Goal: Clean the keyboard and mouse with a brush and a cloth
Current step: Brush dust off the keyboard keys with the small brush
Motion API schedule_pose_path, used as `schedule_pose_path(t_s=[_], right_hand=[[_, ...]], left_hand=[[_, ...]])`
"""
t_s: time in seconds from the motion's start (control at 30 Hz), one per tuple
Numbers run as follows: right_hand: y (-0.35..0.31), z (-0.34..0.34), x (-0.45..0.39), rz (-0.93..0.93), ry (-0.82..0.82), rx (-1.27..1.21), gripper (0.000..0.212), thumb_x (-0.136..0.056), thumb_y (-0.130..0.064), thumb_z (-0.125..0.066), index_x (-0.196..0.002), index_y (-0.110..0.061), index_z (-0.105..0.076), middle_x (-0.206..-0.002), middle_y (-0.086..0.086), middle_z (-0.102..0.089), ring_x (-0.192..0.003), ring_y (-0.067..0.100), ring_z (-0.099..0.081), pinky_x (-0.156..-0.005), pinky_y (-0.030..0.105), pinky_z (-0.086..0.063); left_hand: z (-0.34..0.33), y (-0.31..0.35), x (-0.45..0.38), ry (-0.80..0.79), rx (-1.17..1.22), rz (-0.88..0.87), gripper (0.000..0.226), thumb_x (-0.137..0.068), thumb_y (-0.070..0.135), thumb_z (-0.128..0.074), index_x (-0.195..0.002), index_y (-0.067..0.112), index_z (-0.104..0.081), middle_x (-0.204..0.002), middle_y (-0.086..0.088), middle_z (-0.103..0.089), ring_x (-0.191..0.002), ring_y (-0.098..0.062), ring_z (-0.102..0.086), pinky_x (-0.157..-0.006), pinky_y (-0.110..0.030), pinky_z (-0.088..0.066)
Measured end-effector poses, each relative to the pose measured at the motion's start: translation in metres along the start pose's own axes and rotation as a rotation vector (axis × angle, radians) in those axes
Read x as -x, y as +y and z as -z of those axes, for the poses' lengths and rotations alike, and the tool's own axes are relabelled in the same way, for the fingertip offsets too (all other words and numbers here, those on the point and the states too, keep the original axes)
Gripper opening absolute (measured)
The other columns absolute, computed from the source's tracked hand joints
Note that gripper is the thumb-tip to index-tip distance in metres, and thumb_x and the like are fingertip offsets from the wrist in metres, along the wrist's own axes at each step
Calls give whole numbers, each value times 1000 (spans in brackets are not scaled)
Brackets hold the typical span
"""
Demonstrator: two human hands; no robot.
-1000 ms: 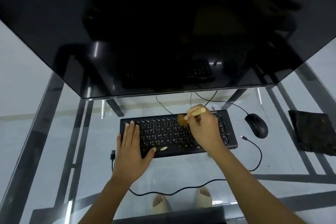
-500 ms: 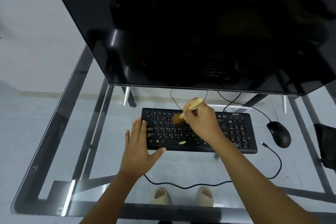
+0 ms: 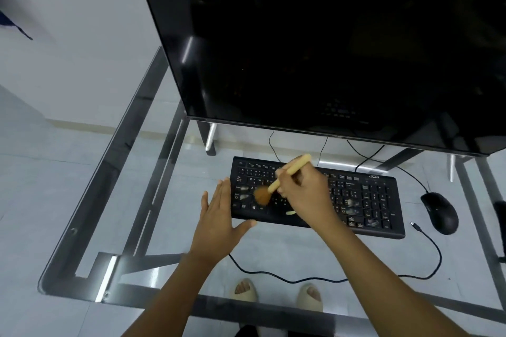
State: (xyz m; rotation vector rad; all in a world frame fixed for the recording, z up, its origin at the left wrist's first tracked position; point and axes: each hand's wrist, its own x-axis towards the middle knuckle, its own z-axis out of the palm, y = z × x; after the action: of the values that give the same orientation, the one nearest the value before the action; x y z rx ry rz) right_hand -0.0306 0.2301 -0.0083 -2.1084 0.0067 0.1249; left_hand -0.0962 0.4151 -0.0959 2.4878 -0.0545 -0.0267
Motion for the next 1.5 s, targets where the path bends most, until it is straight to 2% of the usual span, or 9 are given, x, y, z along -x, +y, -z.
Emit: schedule_pose_path(t_s=[0.07, 0.2, 0.33, 0.47, 0.7, 1.07, 1.2, 1.33, 1.5], right_hand=[[0, -6, 4, -26, -191, 125, 10, -90, -24, -64, -88, -15, -63, -74, 0, -68, -62, 13, -66, -59, 32, -58], [-5, -14, 9, 65, 106, 148, 9, -91, -22, -63, -85, -15, -63, -74, -5, -65, -62, 3, -59, -56, 17, -46], [-19, -34, 14, -13, -283, 96, 7, -90, -26, -65, -89, -19, -65, -72, -7, -69, -59, -1, -64, -60, 19, -55], [-12, -3, -21, 45, 204, 133, 8, -94, -18, -59, -91, -12, -62, -73, -8, -63, -54, -2, -56, -50, 10, -42], [-29, -10, -52, 132, 115, 154, 9, -96, -16, -54, -89, -11, -57, -73, -10, -62, -64, -3, -63, -58, 10, -46], [-44, -38, -56, -75, -330, 84, 7, -93, -19, -57, -94, -16, -63, -89, 2, -71, -77, 14, -71, -76, 35, -60], [-43, -25, -66, -182, -14, -84, 10, -95, -13, -53, -99, -17, -61, -95, 6, -69, -83, 30, -71, -74, 43, -59], [-45, -32, -52, -182, -426, 16, 6, -94, -16, -58, -98, -15, -62, -92, 3, -71, -80, 17, -72, -81, 37, -60], [-39, -25, -51, -64, -104, -21, 11, -94, -14, -56, -90, -24, -59, -88, -2, -69, -82, 14, -69, -73, 29, -58]], left_hand=[[0, -2, 2, 0, -17, -7, 97, -80, 59, -62, -150, 17, -9, -157, -1, -22, -146, -14, -15, -117, -38, 4], [2, -1, 3, -4, -12, -6, 103, -77, 59, -64, -151, 16, -6, -158, -2, -19, -146, -15, -11, -116, -38, 6], [2, 0, 2, -2, -24, -2, 106, -77, 57, -66, -151, 14, -4, -159, -4, -15, -147, -16, -9, -116, -38, 9], [1, 1, -2, 10, 22, 30, 105, -75, 61, -66, -150, 19, -6, -158, 1, -19, -147, -12, -8, -117, -41, 7], [-3, 12, -7, 43, 34, 62, 111, -71, 66, -64, -149, 20, -1, -156, 3, -20, -145, -8, -6, -116, -43, 9], [-6, 11, -3, 59, 57, 89, 114, -72, 67, -63, -150, 22, 7, -156, 6, -22, -145, -5, -12, -118, -39, 8], [-6, 11, -1, 66, 127, 111, 119, -71, 64, -67, -149, 22, 12, -156, 7, -25, -143, -4, -18, -119, -36, 6], [-4, 11, -1, 83, 120, 107, 118, -70, 67, -62, -150, 21, 11, -153, 10, -29, -140, -1, -23, -120, -38, 0], [-6, 7, -2, 68, 111, 90, 114, -72, 64, -65, -149, 23, 8, -155, 4, -28, -143, -4, -16, -120, -38, 3]])
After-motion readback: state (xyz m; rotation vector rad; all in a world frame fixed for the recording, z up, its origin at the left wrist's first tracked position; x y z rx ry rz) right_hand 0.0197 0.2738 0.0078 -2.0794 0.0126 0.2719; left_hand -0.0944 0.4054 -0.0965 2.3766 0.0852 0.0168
